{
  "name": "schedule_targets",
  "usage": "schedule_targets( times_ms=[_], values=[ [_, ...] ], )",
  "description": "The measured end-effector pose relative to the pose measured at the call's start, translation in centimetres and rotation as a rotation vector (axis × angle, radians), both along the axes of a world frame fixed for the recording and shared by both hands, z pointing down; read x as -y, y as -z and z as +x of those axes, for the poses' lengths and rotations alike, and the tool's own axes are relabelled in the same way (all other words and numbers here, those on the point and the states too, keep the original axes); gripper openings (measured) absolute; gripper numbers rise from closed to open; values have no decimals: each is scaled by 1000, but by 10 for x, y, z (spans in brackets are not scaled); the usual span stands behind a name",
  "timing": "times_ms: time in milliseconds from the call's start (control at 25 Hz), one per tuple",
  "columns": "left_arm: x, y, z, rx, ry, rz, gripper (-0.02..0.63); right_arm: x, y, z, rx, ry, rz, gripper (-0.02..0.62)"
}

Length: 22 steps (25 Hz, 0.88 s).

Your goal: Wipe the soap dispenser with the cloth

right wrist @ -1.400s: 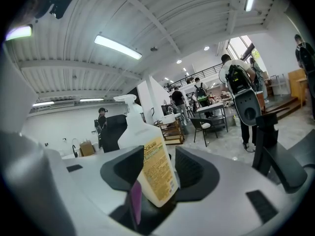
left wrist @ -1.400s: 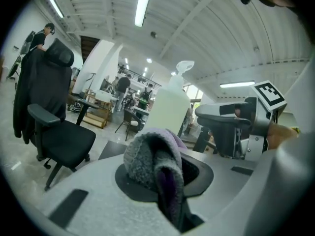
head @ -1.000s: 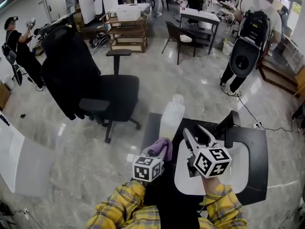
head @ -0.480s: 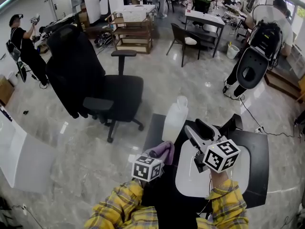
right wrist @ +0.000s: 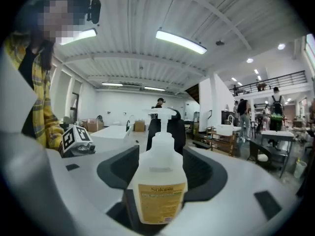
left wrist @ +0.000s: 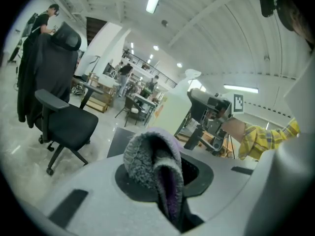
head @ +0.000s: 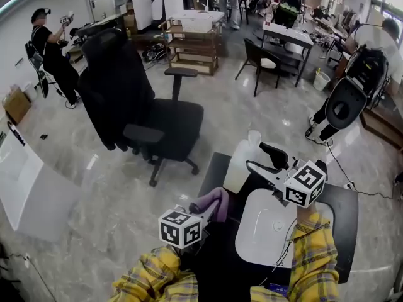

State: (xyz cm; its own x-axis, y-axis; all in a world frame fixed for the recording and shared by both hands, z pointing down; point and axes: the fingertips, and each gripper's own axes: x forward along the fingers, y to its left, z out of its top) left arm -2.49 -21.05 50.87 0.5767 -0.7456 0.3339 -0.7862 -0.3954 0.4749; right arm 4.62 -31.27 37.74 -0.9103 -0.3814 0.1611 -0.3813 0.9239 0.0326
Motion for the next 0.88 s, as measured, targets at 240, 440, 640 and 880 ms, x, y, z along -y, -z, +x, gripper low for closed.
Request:
schedule_targets(
  times_ms=[240, 440, 640, 880],
  values=[
    [-16, 11, -16, -31, 29, 10, 49, 8, 7, -19, -30, 153, 18, 264],
    [-27, 18, -17, -32, 38, 13, 49, 12, 5, -34, -70, 278, -9, 272],
    [-35, 21, -15, -34, 35, 8, 49, 14, -2, -41, -135, 369, -16, 272],
    [-34, 22, -15, -60, 57, -3, 49, 4, -1, -44, -185, 443, -5, 201]
  ],
)
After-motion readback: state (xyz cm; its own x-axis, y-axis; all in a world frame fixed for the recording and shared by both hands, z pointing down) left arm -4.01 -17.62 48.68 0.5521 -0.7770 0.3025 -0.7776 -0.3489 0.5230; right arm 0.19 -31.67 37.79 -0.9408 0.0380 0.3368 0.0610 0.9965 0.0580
